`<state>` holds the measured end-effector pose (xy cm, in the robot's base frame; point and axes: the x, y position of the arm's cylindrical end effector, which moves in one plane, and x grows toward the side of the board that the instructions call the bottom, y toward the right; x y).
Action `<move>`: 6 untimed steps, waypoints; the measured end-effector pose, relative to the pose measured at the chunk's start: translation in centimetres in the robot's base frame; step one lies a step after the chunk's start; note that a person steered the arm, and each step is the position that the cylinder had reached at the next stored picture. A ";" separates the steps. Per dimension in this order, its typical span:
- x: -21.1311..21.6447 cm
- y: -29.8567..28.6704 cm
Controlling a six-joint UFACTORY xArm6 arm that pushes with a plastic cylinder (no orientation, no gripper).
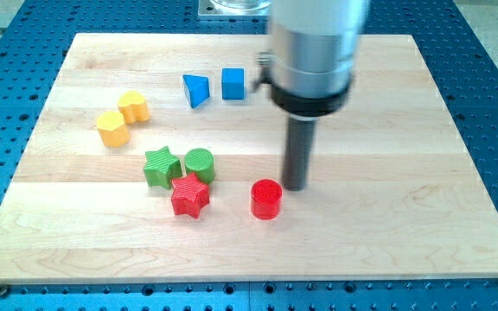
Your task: Separate green blocks from red blocks
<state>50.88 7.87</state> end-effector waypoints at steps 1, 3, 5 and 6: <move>3.5 -2.7; 6.5 -10.2; -1.0 -10.3; -1.0 -16.4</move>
